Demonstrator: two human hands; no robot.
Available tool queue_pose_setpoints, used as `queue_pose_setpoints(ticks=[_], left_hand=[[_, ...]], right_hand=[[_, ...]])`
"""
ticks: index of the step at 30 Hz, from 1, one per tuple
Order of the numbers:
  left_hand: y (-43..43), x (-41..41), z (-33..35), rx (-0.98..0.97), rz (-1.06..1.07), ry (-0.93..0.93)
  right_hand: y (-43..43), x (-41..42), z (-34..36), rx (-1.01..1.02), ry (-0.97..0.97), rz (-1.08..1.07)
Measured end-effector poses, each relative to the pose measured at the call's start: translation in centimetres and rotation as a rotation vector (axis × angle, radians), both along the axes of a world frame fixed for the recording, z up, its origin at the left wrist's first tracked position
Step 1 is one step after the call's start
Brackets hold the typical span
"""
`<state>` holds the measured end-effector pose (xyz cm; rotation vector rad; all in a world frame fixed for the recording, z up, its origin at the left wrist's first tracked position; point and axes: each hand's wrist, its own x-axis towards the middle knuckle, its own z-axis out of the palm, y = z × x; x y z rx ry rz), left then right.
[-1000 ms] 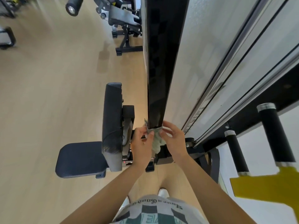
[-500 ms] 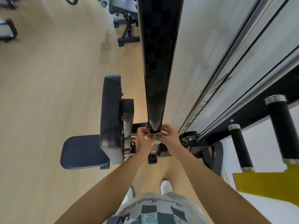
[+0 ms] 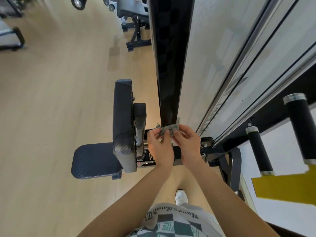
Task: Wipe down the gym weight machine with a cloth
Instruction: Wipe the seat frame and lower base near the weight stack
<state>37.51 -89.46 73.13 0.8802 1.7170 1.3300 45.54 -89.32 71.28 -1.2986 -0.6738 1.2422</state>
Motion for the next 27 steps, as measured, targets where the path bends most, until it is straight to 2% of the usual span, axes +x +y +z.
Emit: queue_pose_setpoints(ticks=[4,8,12,15,19,23,25,27], left_hand=[[-1.6,-1.3,3.3,0.098,-0.119,-0.035],[-4.1,-4.0,5.3,0.132,-0.364,-0.084],[-5.9,-7.1,6.3,0.124,-0.536,0.005],[-6.9,-10.2,7.3,0.167,-0.543,0.161],[-7.4,-14.2,8.9,0.262,-0.365,0.289],[-5.5,-16.0,8.9,0.392,-0.246,0.494],[-4.1,-16.5,8.0,0.353,-0.275,0.486],[-3.2,-16.7,7.2,0.288,-0.352,0.403]], right_hand=[[-1.9,0.0,4.3,0.058,0.035,0.101],[-5.0,-0.3,6.0,0.03,0.128,0.238],[-6.3,-2.1,6.2,0.089,0.128,0.216],[-6.0,-3.1,6.2,0.137,-0.046,0.141],[-4.6,-5.2,6.4,0.313,-0.348,0.115],[-2.0,-8.1,6.1,0.441,-0.644,0.088],[-0.7,-9.4,5.0,0.49,-0.755,0.037],[0.2,-10.3,3.9,0.461,-0.764,0.0]])
